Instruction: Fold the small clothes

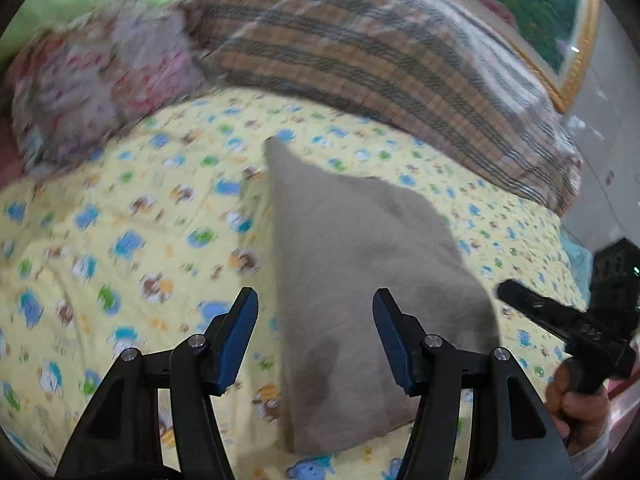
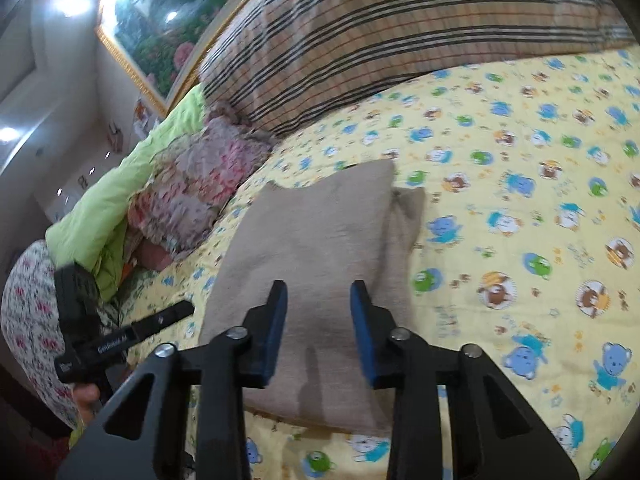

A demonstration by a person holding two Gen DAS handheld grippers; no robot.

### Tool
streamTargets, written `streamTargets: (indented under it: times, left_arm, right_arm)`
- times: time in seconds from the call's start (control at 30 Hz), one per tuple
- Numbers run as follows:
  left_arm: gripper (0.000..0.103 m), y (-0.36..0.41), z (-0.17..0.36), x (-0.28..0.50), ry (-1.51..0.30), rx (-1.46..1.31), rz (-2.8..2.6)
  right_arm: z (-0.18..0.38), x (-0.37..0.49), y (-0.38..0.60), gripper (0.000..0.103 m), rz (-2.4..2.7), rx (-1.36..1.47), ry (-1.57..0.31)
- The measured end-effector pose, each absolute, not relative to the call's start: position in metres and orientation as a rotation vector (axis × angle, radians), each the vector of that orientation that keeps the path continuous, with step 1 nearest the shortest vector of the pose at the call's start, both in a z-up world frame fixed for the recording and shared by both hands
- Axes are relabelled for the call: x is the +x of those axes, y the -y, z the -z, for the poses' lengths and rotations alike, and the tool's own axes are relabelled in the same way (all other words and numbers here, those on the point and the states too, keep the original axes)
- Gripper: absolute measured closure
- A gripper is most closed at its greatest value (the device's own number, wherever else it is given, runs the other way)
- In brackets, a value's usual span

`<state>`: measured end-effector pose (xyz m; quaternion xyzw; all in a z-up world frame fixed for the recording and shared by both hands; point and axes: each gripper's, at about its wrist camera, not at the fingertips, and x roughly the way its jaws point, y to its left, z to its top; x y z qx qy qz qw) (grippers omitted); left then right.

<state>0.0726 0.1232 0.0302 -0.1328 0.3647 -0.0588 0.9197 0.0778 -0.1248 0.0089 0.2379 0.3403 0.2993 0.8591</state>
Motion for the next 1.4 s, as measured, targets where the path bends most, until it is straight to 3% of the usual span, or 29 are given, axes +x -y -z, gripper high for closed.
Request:
streamTargets:
  times: [0.4,0.53,0.8,1.4]
  left_arm:
    - [0.043,-0.114,-0.012,0.109,-0.818,-0.286,0.302]
    - [0.043,-0.109,-0.002,0.121,-0.856,-0.22,0.269]
    - [0.032,-0.111,0.022,0.148,-0.913,-0.17,0.201]
    - [0.034,-0.137,0.011,0.037,-0.905,-0.204,0.082]
  right_arm:
    - [0.004,0.103,0.108,0.072,-0.599,0.429,-0.785]
    - [0.023,0.114,0.106,0.083,-0.572,0.416,-0.855]
    - [0.043,0.14,0.107,0.093,-0.569,0.453,-0.894]
    - [0.018,0.047,0.129,0.089,-0.578,0.472,-0.818]
